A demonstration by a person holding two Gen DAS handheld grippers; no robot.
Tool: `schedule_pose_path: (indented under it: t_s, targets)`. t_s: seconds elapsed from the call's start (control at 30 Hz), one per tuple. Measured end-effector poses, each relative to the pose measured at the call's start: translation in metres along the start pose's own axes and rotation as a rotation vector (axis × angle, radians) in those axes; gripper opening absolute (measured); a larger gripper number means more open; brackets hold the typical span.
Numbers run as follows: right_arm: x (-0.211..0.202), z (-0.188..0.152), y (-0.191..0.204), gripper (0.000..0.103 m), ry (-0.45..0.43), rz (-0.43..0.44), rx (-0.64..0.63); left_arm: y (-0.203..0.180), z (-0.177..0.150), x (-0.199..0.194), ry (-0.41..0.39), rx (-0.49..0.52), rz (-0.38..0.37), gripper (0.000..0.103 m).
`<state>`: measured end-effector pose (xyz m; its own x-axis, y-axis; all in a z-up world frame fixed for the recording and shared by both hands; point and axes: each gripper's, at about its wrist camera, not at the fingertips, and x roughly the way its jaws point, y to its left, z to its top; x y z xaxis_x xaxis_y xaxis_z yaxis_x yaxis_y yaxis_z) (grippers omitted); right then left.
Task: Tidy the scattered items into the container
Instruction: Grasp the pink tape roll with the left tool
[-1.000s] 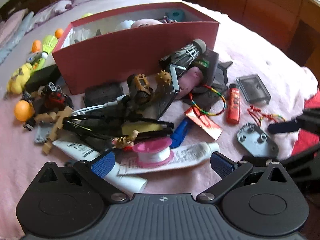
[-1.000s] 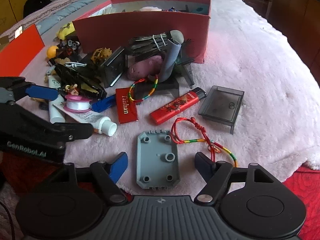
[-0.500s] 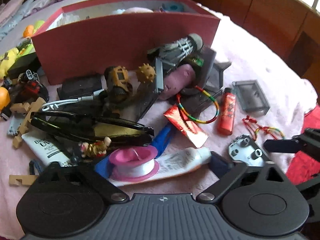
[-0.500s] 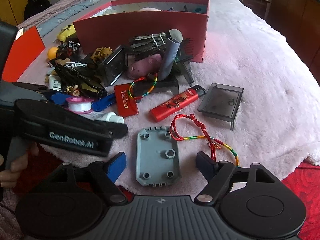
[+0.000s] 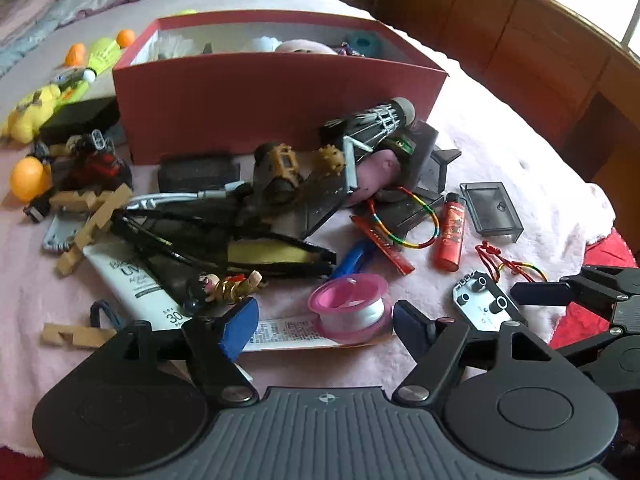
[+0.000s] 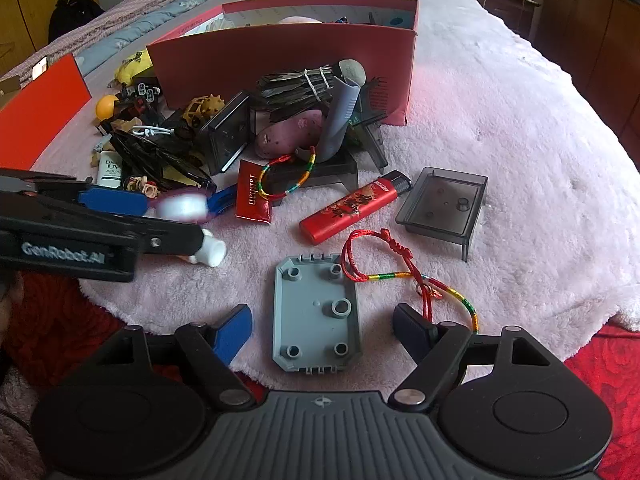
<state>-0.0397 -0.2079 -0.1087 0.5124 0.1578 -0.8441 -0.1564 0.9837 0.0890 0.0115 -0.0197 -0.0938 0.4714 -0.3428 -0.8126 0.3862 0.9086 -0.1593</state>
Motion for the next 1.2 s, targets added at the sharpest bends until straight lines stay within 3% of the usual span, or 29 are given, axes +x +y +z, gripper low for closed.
schedule_pose_path:
  t_s: [0.3, 0.47, 0.63, 0.73, 0.93, 1.2]
  targets:
    - [0.000, -0.001, 0.000, 0.081, -0.004, 0.005, -0.001, 0.011, -0.017, -0.014, 0.026, 0.018, 0.100, 0.097]
    - [0.001, -0.001, 0.001, 0.085, -0.006, 0.008, -0.004, 0.023, -0.030, -0.018, 0.068, -0.012, 0.151, 0.099]
    - [0.002, -0.001, 0.003, 0.087, -0.005, 0.006, -0.014, 0.024, -0.033, -0.017, 0.088, 0.020, 0.223, 0.103]
    - [0.003, -0.001, 0.004, 0.087, -0.005, 0.005, -0.016, 0.026, -0.029, -0.013, 0.093, -0.002, 0.205, 0.103]
    - [0.003, -0.001, 0.005, 0.088, -0.005, 0.000, -0.021, 0.034, -0.014, -0.009, 0.099, -0.143, 0.073, 0.103]
    - [0.004, -0.001, 0.004, 0.089, -0.007, 0.004, -0.018, 0.029, -0.004, -0.002, 0.129, -0.194, 0.033, 0.103]
